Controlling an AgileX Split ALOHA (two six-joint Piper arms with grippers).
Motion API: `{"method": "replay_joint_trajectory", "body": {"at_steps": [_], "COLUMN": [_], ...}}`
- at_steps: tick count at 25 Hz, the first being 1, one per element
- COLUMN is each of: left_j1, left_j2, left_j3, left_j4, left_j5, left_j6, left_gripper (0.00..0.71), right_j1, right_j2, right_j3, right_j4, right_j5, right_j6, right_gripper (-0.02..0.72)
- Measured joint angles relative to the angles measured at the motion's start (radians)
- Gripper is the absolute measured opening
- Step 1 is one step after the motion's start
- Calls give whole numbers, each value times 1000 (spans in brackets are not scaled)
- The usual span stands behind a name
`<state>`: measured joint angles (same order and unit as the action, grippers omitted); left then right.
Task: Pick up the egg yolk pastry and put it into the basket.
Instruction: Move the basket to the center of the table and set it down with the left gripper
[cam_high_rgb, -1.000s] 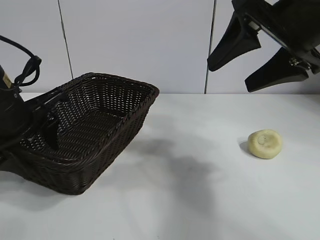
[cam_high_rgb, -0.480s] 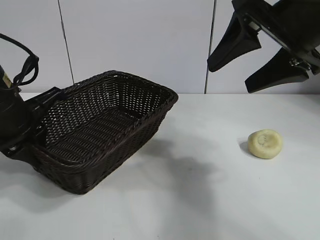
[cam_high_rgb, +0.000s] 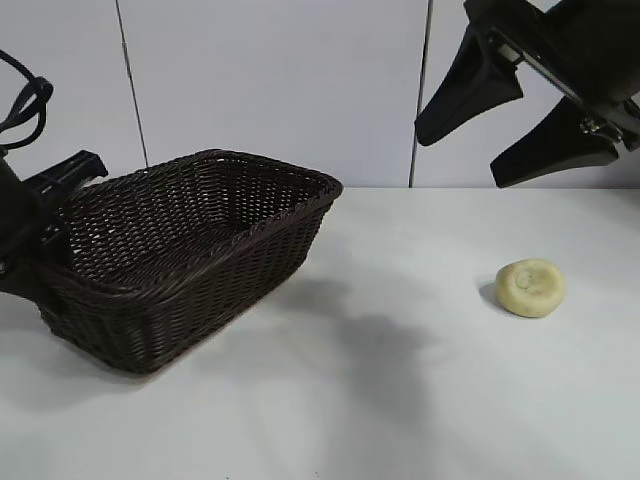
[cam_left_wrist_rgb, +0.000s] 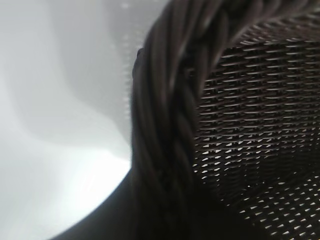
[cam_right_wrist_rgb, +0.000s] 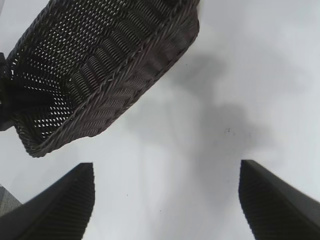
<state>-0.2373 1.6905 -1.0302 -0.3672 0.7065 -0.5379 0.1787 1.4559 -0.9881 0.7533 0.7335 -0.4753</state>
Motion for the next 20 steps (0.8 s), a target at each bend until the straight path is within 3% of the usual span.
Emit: {"method": "replay_joint_trajectory", "body": {"at_steps": [12,20], "left_j1": [0,0], "left_j2": [17,177], "left_j3": [-165,-272], "left_j4": [-1,-3], "left_j5": [157,268], "left_j6": [424,608], "left_gripper": [99,99], "right_j1": [0,0], "right_j2": [0,0], "right_j3": [0,0], "right_j4": [-2,-2], "right_j5": [0,0], "right_j6": [3,4], "right_gripper": [567,567]}}
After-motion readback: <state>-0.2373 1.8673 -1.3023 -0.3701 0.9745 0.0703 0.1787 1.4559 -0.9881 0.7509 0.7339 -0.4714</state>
